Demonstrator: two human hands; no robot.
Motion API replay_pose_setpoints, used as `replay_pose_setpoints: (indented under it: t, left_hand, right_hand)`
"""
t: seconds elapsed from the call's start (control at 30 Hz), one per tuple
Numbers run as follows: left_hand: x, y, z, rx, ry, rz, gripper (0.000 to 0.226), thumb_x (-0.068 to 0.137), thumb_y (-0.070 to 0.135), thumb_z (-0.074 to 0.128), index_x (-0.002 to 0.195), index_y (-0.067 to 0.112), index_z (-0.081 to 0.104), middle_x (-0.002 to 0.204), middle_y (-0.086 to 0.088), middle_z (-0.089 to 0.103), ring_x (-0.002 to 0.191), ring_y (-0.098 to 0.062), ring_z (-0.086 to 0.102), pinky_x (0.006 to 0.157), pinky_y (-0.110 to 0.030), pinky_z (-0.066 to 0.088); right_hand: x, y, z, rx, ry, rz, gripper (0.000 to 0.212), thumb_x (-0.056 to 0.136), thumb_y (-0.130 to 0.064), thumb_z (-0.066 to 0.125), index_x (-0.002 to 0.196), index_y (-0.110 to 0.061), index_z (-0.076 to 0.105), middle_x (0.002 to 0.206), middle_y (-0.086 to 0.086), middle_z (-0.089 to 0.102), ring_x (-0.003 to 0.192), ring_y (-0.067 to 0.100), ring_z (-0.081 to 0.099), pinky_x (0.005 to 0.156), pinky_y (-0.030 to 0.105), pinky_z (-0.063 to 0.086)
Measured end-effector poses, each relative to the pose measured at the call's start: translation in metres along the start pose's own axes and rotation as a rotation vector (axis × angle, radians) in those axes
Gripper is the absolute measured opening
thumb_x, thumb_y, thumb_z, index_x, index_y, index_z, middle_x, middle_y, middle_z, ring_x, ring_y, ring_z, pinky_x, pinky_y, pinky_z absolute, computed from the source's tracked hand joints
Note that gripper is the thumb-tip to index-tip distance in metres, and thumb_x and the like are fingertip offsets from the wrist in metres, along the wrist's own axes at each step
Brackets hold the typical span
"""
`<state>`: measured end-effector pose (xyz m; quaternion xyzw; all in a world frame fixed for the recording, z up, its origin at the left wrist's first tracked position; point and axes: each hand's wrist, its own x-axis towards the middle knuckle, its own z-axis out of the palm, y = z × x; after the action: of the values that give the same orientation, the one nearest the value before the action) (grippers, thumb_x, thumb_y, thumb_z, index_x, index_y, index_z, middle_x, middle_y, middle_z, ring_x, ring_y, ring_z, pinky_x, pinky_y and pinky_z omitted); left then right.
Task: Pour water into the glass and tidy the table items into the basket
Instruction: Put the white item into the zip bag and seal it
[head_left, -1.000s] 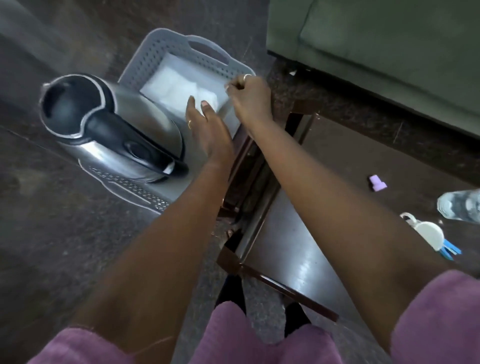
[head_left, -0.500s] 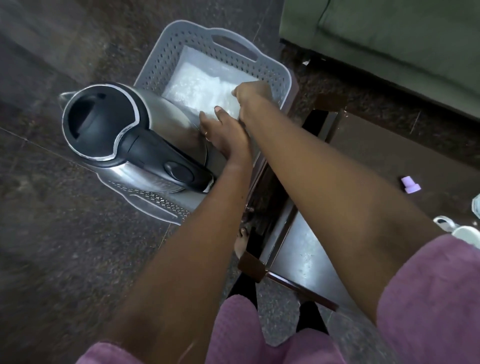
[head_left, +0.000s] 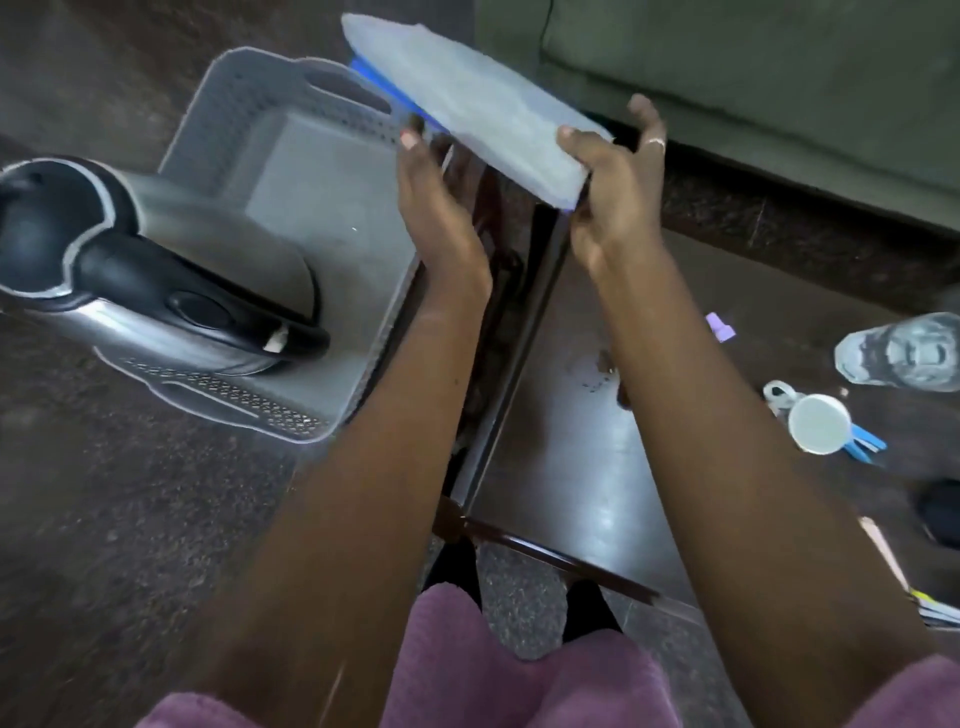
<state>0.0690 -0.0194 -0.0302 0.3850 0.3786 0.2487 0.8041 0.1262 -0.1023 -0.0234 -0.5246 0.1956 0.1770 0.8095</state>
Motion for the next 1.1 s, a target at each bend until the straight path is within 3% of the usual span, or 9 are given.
replay_pose_setpoints:
  t: [0.1,0.17,0.33,0.43,0.53,0.63,0.77,0.9,1.1]
  left_hand:
    - [-0.035,-0.029,0.023,0.084,-0.055,-0.063,0.040,0.101,0.022,0.037,0.135,0.003,0.039,0.135,-0.020,0.051,0.124,-0.032,0.051,0.105,-0.046,0.044]
    - [-0.057,-0.049,0.032,0.121,-0.054,-0.098,0.041,0.099,0.024,0.043,0.134,0.004,0.041,0.135,-0.019,0.052,0.124,-0.031,0.052,0.106,-0.051,0.041]
    - [-0.101,-0.094,0.048,0.362,0.133,-0.107,0.034,0.088,0.000,0.053,0.122,-0.001,0.052,0.120,-0.024,0.061,0.107,-0.033,0.061,0.100,-0.047,0.047]
    - [-0.113,-0.112,0.048,0.577,0.223,-0.059,0.033,0.081,-0.001,0.055,0.113,0.004,0.061,0.109,-0.017,0.068,0.100,-0.031,0.064,0.093,-0.039,0.052]
    - [-0.114,-0.115,0.040,0.811,0.225,0.010,0.032,0.081,0.006,0.052,0.109,0.012,0.065,0.102,-0.007,0.071,0.095,-0.025,0.065,0.090,-0.036,0.052]
    - [-0.119,-0.113,0.035,0.856,0.171,0.078,0.027,0.086,0.011,0.051,0.108,0.014,0.066,0.095,-0.003,0.071,0.083,-0.017,0.063,0.083,-0.029,0.054]
    - [-0.120,-0.104,0.032,0.885,0.127,0.162,0.031,0.088,0.013,0.054,0.118,0.014,0.062,0.100,0.005,0.067,0.096,-0.013,0.063,0.087,-0.020,0.048]
    - [-0.120,-0.083,0.038,0.975,0.064,0.321,0.032,0.088,0.015,0.058,0.119,0.014,0.056,0.099,0.014,0.060,0.092,-0.002,0.059,0.073,0.003,0.040]
    - [-0.120,-0.067,0.055,1.480,-0.252,0.525,0.024,0.086,0.027,0.053,0.109,0.027,0.060,0.106,-0.007,0.070,0.100,-0.031,0.061,0.081,-0.037,0.047]
  right_hand:
    - [-0.008,-0.012,-0.050,-0.073,0.031,0.067,0.027,0.082,0.013,0.055,0.100,-0.006,0.051,0.085,0.008,0.056,0.068,0.017,0.057,0.052,0.020,0.050]
    - [-0.014,-0.013,-0.081,-0.096,0.049,0.145,0.021,0.084,0.010,0.055,0.084,-0.011,0.051,0.077,0.004,0.055,0.063,0.014,0.056,0.045,0.018,0.048]
    - [-0.024,-0.015,-0.154,-0.233,0.017,0.406,0.006,0.095,-0.020,0.053,0.099,-0.017,0.052,0.078,0.004,0.058,0.058,0.014,0.059,0.042,0.020,0.051]
    - [-0.022,-0.024,-0.191,-0.621,-0.026,0.543,0.050,0.095,-0.056,0.031,0.115,-0.013,0.048,0.073,0.017,0.060,0.046,0.024,0.063,0.043,0.025,0.053]
    - [-0.012,-0.030,-0.219,-0.945,0.091,0.299,0.066,0.094,-0.062,0.024,0.122,-0.005,0.045,0.093,0.019,0.064,0.069,0.031,0.066,0.068,0.041,0.059]
    - [-0.010,-0.031,-0.231,-1.036,0.077,0.035,0.065,0.094,-0.059,0.023,0.138,-0.013,0.037,0.126,0.015,0.059,0.112,0.034,0.058,0.101,0.046,0.044]
    - [-0.010,-0.029,-0.230,-0.984,0.026,0.077,0.050,0.098,-0.050,0.028,0.127,-0.012,0.044,0.120,0.015,0.059,0.114,0.031,0.054,0.102,0.049,0.041]
    - [-0.012,-0.031,-0.224,-1.294,-0.079,-0.027,0.053,0.095,-0.028,0.048,0.142,-0.010,0.031,0.131,0.017,0.056,0.127,0.032,0.046,0.100,0.035,0.038]
    - [-0.032,-0.051,-0.189,-1.192,-0.302,-0.657,0.072,0.082,-0.010,0.064,0.145,-0.015,0.031,0.155,0.016,0.019,0.142,0.031,0.024,0.113,0.029,0.020]
